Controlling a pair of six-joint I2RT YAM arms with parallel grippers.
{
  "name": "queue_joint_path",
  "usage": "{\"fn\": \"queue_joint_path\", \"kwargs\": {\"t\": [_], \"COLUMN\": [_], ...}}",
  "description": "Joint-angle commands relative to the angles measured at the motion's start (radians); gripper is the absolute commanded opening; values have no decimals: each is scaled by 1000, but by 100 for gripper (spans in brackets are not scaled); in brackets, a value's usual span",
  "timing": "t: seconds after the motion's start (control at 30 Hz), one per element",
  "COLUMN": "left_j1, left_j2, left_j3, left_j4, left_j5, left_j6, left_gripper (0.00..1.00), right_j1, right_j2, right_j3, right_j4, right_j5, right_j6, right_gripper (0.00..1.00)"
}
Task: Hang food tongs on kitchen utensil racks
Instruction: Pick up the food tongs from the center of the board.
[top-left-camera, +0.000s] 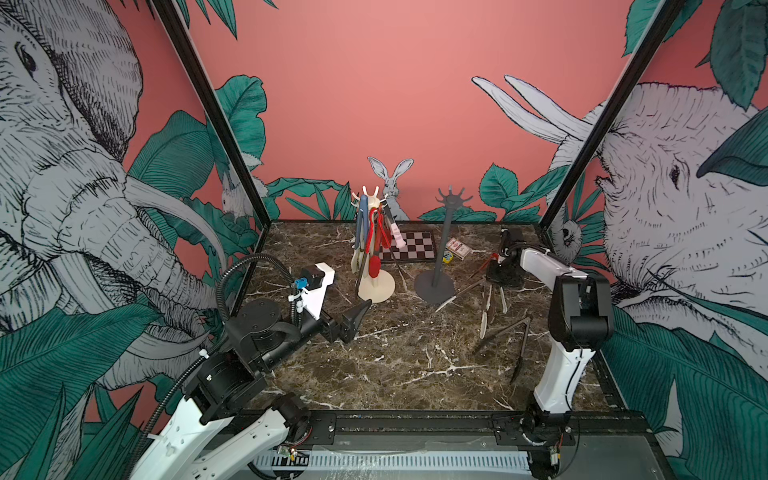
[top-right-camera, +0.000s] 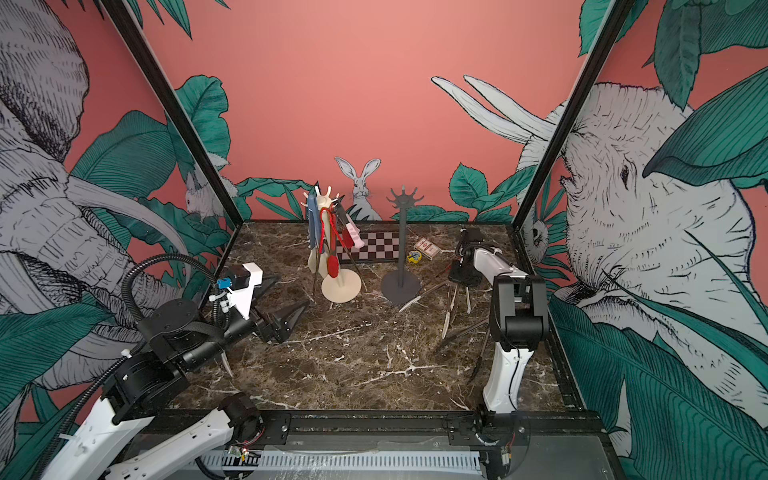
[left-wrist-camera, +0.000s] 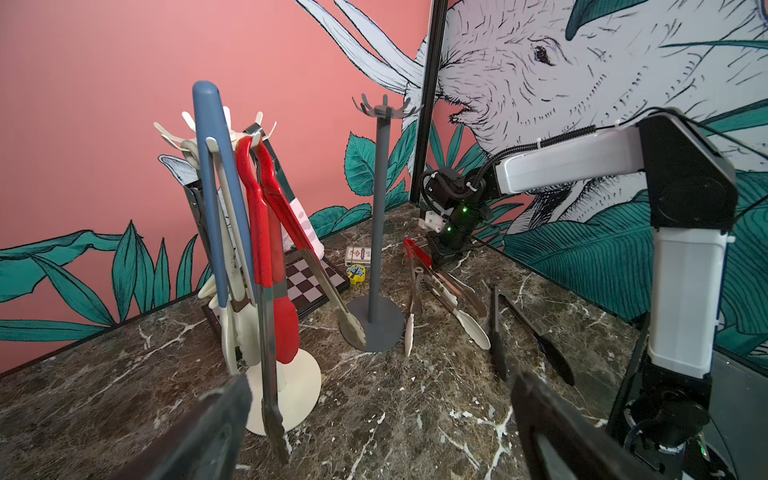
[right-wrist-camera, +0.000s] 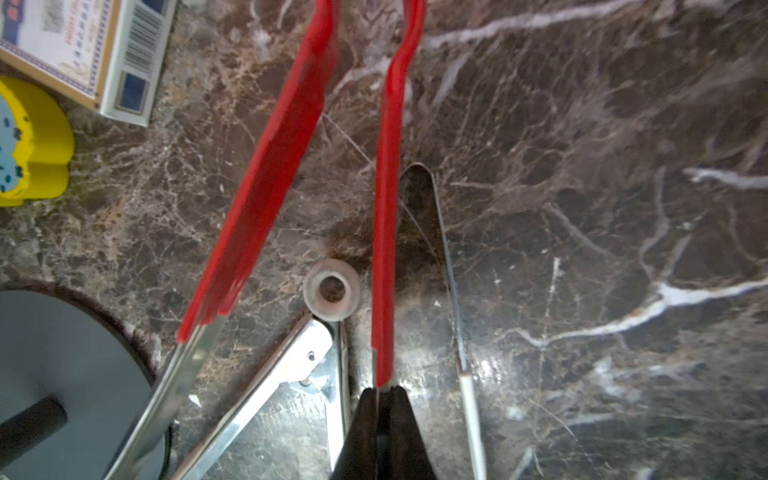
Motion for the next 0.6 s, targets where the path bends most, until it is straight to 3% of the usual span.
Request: {"fn": "queue_joint_path", "kwargs": {"t": [0.0, 0.13, 0.57], "left_j1": [0, 0, 0], "left_j2": [0, -15, -54], "left_j3": [-4, -14, -64], "left_j4": [33, 23, 78], "left_j5": [9, 5, 68], "left_j6": [-11, -6, 12], "left_gripper": [99, 99, 99], "right_j1": [-4, -2, 38], "right_j2": [-40, -44, -304], "right_j3": [34, 24, -96], "right_j4": [-43, -59, 12], "right_j5": [19, 19, 114], "right_j6": [-26, -35, 33], "right_gripper": [11, 0, 0]}}
